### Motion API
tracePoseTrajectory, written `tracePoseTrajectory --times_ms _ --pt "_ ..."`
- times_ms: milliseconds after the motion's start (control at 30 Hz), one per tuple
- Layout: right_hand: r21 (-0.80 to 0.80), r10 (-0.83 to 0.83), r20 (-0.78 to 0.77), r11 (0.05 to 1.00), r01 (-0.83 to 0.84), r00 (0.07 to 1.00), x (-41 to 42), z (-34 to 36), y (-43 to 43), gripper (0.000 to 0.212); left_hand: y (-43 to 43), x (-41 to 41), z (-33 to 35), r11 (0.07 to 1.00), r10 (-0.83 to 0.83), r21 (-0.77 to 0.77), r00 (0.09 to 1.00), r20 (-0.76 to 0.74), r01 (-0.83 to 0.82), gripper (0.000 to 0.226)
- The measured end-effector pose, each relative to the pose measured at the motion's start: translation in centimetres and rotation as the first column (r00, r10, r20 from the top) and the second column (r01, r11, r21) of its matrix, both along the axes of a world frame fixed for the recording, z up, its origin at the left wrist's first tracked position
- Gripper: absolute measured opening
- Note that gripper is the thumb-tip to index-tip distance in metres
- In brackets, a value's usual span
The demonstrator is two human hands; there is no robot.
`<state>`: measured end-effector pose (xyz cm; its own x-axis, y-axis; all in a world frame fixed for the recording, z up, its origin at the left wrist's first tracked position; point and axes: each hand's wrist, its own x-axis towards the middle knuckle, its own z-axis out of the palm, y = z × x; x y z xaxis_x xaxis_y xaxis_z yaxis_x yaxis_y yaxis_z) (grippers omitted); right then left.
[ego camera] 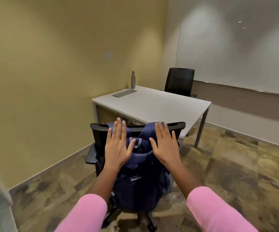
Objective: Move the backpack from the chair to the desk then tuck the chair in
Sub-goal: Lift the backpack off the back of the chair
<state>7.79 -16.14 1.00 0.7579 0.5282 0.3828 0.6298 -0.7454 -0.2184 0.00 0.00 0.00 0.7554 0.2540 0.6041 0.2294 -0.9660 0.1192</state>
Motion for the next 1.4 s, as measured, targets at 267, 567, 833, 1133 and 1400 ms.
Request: tracePoseTrajectory --times_ms 267,567,833,1133,1400 --pt "0.052 0.003 -0.018 0.999 -0.002 1.0 -0.5 -4.0 0.0 0.073 -1.2 -0.6 -4.1 0.994 -0.009 -0.11 0.992 -0.122 -0.004 0.077" --pt "0.08 0.016 -0.05 0.997 -0.011 0.999 -0.4 -4.7 0.2 0.072 -1.8 -0.5 -5.2 0.989 0.0 -0.144 0.992 -0.127 -0.019 0.075" --pt "0.033 0.042 -0.04 0.999 -0.041 0.998 0.0 -4.1 -0.4 0.074 -3.2 0.9 -3.6 0.992 -0.046 -0.12 0.991 -0.125 0.031 0.076" --pt "0.005 0.096 -0.055 0.995 -0.096 0.994 2.5 0.6 -1.3 0.057 -3.5 3.1 -0.2 0.991 -0.135 -0.04 0.976 -0.171 0.13 0.072" --pt "-0.143 0.197 -0.22 0.962 -0.231 0.955 5.9 3.4 -1.2 0.054 -3.6 6.2 2.2 0.964 -0.263 -0.038 0.937 -0.229 0.262 0.086"
